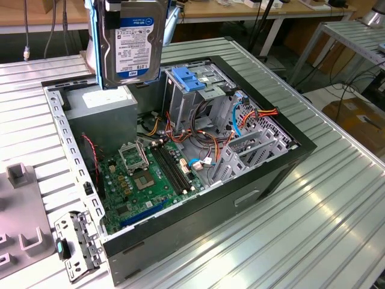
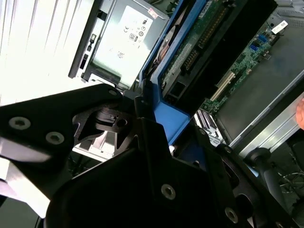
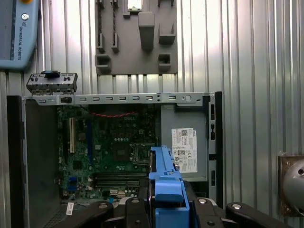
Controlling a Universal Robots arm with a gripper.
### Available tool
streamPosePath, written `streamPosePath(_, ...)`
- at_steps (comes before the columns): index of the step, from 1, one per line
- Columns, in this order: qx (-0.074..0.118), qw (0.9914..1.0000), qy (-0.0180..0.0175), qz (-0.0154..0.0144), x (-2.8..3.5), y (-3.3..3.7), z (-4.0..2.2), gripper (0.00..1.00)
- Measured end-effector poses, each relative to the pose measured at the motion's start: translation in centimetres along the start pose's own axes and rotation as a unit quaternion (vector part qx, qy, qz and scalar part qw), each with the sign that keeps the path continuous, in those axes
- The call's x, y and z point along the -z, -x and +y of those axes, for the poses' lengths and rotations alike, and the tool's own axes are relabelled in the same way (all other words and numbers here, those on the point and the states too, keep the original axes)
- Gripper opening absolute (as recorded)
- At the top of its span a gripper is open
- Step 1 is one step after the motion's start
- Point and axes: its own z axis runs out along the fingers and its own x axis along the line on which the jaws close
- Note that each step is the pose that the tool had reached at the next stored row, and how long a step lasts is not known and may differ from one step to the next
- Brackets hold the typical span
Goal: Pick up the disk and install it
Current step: 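Pick up the disk, then insert the disk into the insertion slot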
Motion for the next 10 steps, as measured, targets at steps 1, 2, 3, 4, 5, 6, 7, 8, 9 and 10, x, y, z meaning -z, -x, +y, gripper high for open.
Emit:
streamPosePath(1,0.0,1.0,0.0,0.0,0.0,0.0,0.0,0.37)
streamPosePath(2,0.0,1.0,0.0,0.0,0.0,0.0,0.0,0.37)
streamPosePath(3,0.0,1.0,0.0,0.0,0.0,0.0,-0.01,0.37)
streamPosePath(4,0.0,1.0,0.0,0.0,0.0,0.0,-0.01,0.37)
streamPosePath(5,0.0,1.0,0.0,0.0,0.0,0.0,-0.01,0.37)
streamPosePath(6,0.0,1.0,0.0,0.0,0.0,0.0,-0.01,0.37)
streamPosePath(7,0.0,1.0,0.0,0.0,0.0,0.0,-0.01,0.37)
streamPosePath(8,0.0,1.0,0.0,0.0,0.0,0.0,-0.01,0.37)
streamPosePath(9,0.0,1.0,0.0,0.0,0.0,0.0,-0.01,0.37)
streamPosePath(10,0.0,1.0,0.0,0.0,0.0,-0.03,-0.02,0.37)
